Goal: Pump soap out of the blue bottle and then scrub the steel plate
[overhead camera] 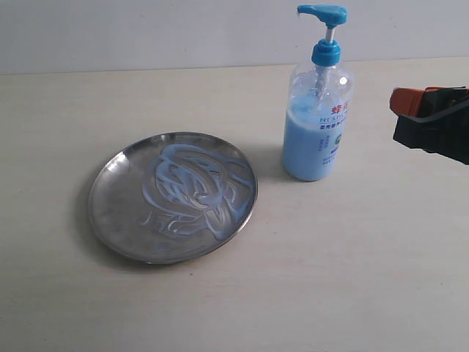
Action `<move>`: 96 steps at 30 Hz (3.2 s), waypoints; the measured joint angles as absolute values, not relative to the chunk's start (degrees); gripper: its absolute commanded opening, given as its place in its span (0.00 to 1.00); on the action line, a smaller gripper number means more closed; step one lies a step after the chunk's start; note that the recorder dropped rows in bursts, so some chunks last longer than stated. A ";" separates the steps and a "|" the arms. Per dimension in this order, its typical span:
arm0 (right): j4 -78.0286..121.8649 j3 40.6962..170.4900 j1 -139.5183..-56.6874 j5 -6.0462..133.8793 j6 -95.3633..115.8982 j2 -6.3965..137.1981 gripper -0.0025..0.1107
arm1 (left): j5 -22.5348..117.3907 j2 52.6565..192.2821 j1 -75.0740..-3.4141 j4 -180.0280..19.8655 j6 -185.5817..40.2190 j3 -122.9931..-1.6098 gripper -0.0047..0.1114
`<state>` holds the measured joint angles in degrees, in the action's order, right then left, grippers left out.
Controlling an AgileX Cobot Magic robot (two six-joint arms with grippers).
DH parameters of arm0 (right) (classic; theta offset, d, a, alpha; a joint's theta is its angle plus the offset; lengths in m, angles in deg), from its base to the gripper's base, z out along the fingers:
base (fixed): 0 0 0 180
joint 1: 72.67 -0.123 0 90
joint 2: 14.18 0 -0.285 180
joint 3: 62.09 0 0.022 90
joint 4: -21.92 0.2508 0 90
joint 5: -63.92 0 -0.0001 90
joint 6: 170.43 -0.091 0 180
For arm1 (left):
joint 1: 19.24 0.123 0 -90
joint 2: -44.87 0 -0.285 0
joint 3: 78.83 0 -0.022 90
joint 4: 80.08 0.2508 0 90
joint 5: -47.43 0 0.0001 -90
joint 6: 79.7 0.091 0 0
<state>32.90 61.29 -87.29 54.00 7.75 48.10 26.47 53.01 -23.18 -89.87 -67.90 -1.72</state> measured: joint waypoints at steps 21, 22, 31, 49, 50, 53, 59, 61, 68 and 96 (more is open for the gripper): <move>32.90 61.29 -87.29 54.00 7.75 48.10 0.38 | 26.47 53.01 -23.18 -89.87 -67.90 -1.72 0.04; 32.90 61.29 -87.29 54.00 7.75 48.10 0.38 | 26.47 53.01 -23.18 -89.87 -67.90 -1.72 0.04; 32.74 61.29 -80.89 63.92 12.46 38.39 0.38 | 26.47 53.01 -23.18 -89.87 -67.78 -1.72 0.04; 19.86 61.29 -63.58 87.50 10.52 8.38 0.38 | 26.47 53.01 -23.18 -89.87 -67.78 -1.72 0.04; 19.46 61.29 -63.58 87.63 10.22 8.38 0.38 | 26.47 53.01 -23.18 -89.87 -67.78 -1.72 0.04; 19.23 61.18 -63.58 87.73 9.57 8.38 0.38 | 26.47 53.01 -23.18 -89.87 -67.78 -1.72 0.04; 19.01 55.52 -63.58 83.00 9.57 7.98 0.38 | 26.47 53.01 -23.18 -89.87 -67.78 -1.72 0.04; 19.01 52.16 -63.58 79.60 9.57 6.68 0.38 | 26.47 53.01 -23.18 -89.87 -67.78 -1.72 0.04; 19.01 43.06 -63.58 74.93 8.32 0.31 0.38 | 26.47 53.01 -23.18 -89.87 -67.78 -1.72 0.04; 21.92 40.96 -63.58 80.75 7.87 -3.36 0.38 | 26.47 53.01 -23.18 -89.76 -67.78 -1.72 0.04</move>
